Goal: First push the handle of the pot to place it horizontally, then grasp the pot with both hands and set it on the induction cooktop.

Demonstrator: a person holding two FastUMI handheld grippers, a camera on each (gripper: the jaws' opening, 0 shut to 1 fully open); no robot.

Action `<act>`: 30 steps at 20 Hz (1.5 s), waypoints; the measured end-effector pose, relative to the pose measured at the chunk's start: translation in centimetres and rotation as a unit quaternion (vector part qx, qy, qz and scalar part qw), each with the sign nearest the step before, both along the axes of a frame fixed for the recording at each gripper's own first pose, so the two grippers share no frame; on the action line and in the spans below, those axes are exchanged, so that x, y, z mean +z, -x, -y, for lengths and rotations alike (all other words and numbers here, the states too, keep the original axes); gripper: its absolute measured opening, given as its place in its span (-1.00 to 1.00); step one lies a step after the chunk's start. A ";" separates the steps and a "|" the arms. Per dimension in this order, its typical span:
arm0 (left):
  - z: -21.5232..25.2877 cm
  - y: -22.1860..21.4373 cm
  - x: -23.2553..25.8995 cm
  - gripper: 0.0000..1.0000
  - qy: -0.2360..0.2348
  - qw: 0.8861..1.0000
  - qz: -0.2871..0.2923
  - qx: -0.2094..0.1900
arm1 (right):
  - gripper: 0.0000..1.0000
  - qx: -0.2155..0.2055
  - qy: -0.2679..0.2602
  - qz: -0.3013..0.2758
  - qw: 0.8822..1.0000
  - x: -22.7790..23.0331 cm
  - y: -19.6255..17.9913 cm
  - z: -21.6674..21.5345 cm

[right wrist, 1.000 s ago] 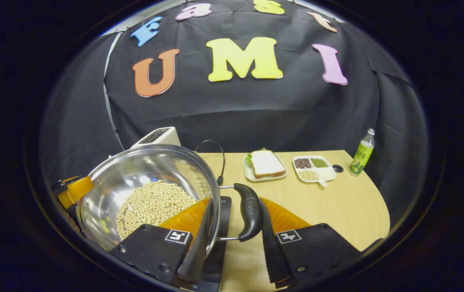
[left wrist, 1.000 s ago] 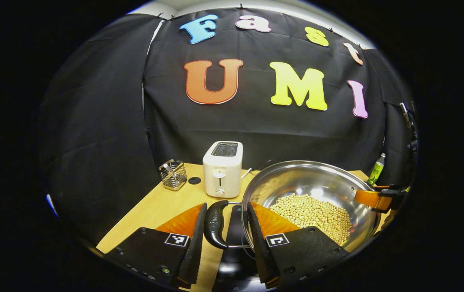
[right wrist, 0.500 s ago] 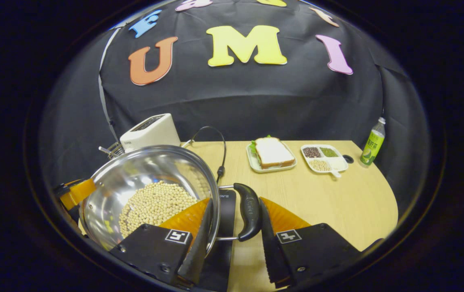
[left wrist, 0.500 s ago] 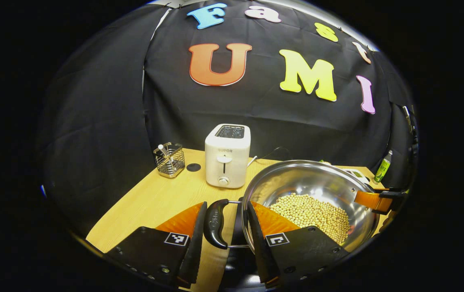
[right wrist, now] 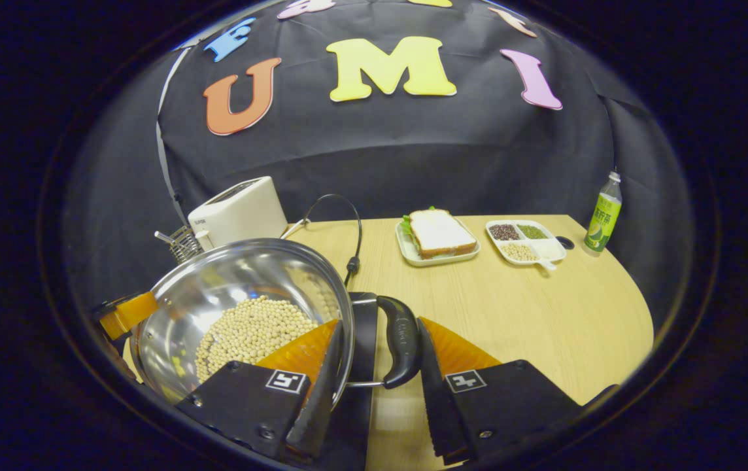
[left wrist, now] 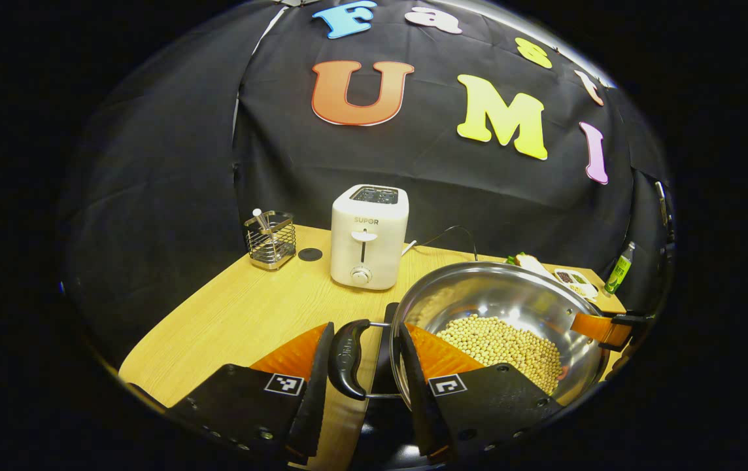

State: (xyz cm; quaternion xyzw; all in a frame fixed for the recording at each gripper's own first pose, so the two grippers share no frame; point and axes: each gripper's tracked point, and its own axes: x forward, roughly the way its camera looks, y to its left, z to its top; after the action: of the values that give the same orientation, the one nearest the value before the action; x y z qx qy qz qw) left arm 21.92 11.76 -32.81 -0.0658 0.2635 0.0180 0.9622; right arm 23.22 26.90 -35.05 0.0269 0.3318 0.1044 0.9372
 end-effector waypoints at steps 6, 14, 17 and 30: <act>0.1 0.4 0.0 0.15 -0.008 1.000 -0.004 -0.004 | 0.32 0.005 -0.024 0.024 0.999 0.3 -0.4 -0.1; -0.5 1.8 0.6 0.34 -0.021 1.000 -0.010 0.012 | 0.70 0.026 -0.065 0.055 0.996 1.8 1.2 1.4; -0.5 2.9 1.2 0.89 -0.041 0.999 -0.015 0.014 | 0.77 0.027 -0.064 0.073 0.995 3.1 2.3 2.5; 3.5 11.4 10.0 0.89 -0.048 0.995 0.087 0.007 | 0.89 0.045 -0.043 0.129 0.990 9.3 11.2 7.5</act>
State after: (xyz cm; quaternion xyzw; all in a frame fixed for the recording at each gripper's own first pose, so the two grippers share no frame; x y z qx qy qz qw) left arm 10.55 8.28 -22.79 -0.0229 0.1770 0.0310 0.9835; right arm 11.98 19.36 -25.74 0.0388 0.2042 0.1637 0.9644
